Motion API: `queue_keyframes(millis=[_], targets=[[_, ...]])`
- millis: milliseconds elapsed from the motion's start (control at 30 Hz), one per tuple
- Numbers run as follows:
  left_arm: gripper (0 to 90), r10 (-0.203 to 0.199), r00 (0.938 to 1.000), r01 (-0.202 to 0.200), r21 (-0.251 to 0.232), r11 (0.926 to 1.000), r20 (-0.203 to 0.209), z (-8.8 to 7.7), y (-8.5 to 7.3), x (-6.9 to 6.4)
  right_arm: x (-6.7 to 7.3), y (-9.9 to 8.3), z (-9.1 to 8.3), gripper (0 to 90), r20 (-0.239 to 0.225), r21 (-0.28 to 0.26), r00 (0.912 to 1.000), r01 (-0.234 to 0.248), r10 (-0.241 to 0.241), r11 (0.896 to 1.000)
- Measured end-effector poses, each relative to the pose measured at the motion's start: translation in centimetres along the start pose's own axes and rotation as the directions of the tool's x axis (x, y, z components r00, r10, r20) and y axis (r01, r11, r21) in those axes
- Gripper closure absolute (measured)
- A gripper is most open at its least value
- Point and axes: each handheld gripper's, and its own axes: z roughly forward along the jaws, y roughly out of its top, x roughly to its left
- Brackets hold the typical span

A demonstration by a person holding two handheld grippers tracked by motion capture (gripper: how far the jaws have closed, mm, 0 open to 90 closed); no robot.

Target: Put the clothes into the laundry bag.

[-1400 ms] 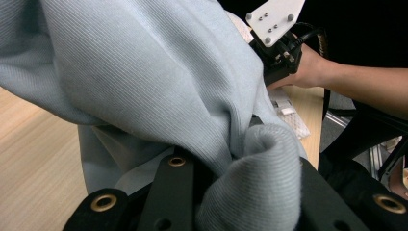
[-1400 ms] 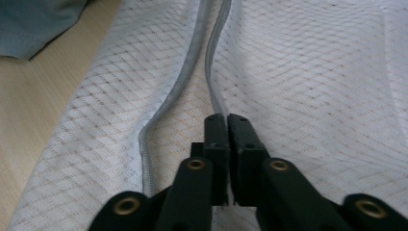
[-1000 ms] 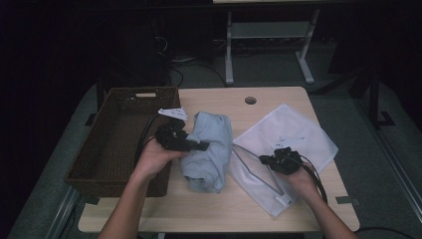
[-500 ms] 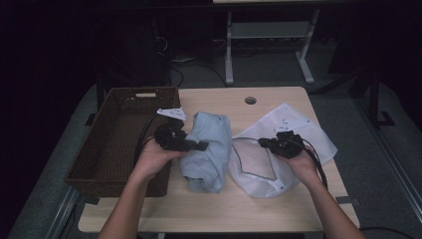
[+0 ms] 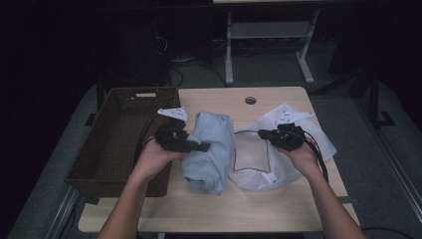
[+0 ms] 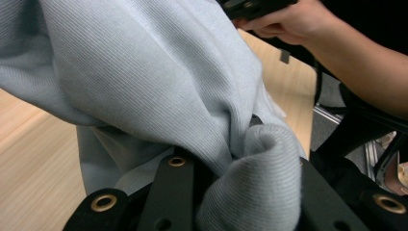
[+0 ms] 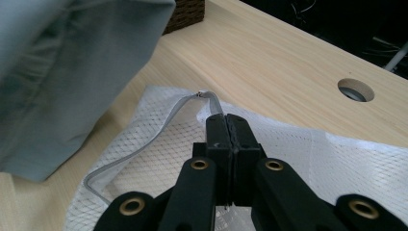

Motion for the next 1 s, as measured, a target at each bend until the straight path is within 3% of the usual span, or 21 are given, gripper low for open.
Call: queue_keyframes(millis=[233,600,667,833,867,967,1000], targets=[[76.0,0.034,0.9978,-0.036,0.022,0.9991,0.057,1.2,1.1,-1.3,0.0,0.1,0.1,88.4,0.002,0.001,1.0000,0.000,0.000,1.000],[76.0,0.058,0.9899,-0.076,0.139,0.9874,0.130,6.7,1.0,-2.1,-0.1,0.1,-0.2,88.4,-0.003,-0.006,1.0000,-0.004,0.004,1.000],[76.0,0.066,0.9873,-0.090,0.163,0.9825,0.144,7.8,1.0,-2.2,0.0,0.1,-0.3,88.4,-0.005,-0.009,1.0000,-0.005,0.005,1.000],[76.0,0.109,0.9794,-0.147,0.230,0.9620,0.170,10.1,1.0,-2.5,0.2,0.2,-0.3,88.4,-0.012,-0.008,0.9999,0.001,-0.001,1.000],[76.0,0.113,0.9790,-0.152,0.239,0.9589,0.170,10.5,1.0,-2.4,0.3,0.2,-0.4,88.4,-0.015,-0.008,0.9999,0.004,-0.004,1.000],[76.0,0.136,0.9802,-0.174,0.293,0.9402,0.144,11.8,0.9,-2.2,0.5,0.2,-0.5,88.4,-0.019,-0.006,0.9998,0.010,-0.010,1.000],[75.9,0.138,0.9806,-0.175,0.301,0.9376,0.140,12.0,0.8,-2.1,0.6,0.2,-0.6,88.4,-0.023,-0.006,0.9996,0.013,-0.013,1.000]])
